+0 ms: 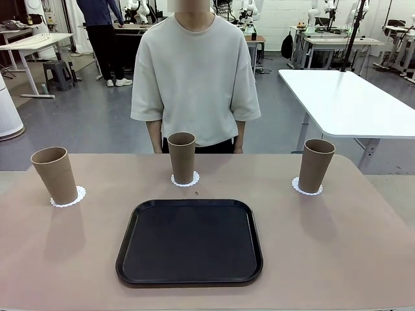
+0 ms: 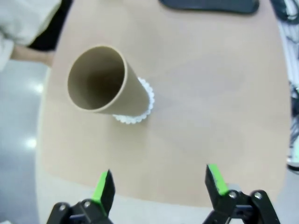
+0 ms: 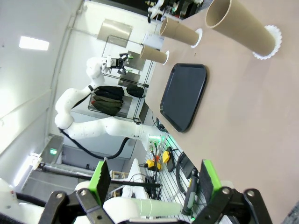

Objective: Place coasters on the table and set cups on them.
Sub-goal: Take one Reusable plastic cup from the Flat Tray and place it on a coaster set by the human.

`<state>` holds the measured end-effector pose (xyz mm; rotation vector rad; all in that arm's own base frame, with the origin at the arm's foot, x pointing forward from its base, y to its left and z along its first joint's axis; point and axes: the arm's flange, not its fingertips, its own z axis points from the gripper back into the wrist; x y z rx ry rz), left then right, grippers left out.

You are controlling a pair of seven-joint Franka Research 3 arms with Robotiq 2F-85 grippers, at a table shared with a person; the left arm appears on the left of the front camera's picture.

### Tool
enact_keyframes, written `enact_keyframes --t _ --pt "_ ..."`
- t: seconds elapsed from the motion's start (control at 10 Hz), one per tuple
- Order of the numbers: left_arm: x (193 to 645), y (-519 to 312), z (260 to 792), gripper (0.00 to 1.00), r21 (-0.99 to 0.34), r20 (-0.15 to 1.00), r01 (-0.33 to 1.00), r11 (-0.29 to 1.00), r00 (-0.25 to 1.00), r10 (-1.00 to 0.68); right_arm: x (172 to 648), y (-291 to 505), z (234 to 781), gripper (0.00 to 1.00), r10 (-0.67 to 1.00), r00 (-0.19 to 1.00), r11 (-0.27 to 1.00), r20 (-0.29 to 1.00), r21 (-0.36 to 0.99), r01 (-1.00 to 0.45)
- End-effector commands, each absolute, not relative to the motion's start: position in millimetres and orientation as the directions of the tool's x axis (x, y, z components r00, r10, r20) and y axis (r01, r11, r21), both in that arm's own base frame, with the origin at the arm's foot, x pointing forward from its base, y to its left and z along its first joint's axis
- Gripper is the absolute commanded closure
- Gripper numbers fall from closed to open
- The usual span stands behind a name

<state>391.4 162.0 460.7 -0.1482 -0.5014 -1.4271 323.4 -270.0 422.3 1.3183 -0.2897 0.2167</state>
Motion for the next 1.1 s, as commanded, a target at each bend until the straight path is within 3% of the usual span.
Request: enact_keyframes --t 0.0,0.2,0.4,0.7,1.0 --pt "379.0 134.7 475.0 0.0 0.207 0.299 0.954 0.216 0.149 -0.943 322.9 -270.1 424.8 0.0 -0.014 0.949 0.24 0.315 0.923 -0.302" --pt "381.0 115.2 493.0 0.0 0.161 0.264 0.928 0.337 0.289 -0.92 322.9 -270.1 424.8 0.0 -0.014 0.949 0.24 0.315 0.923 -0.302" --pt "387.1 93.5 517.0 0.0 0.029 0.329 0.871 0.49 0.454 -0.828 322.9 -270.1 424.8 0.0 -0.014 0.949 0.24 0.315 0.923 -0.302" --pt "395.2 58.3 529.3 0.0 -0.058 0.371 0.796 0.603 0.578 -0.727 322.9 -270.1 424.8 0.0 -0.014 0.949 0.24 0.315 0.923 -0.302" --pt "412.6 49.0 513.1 0.0 -0.034 0.359 0.717 0.696 0.659 -0.661 322.9 -270.1 424.8 0.0 -0.014 0.949 0.24 0.315 0.923 -0.302"
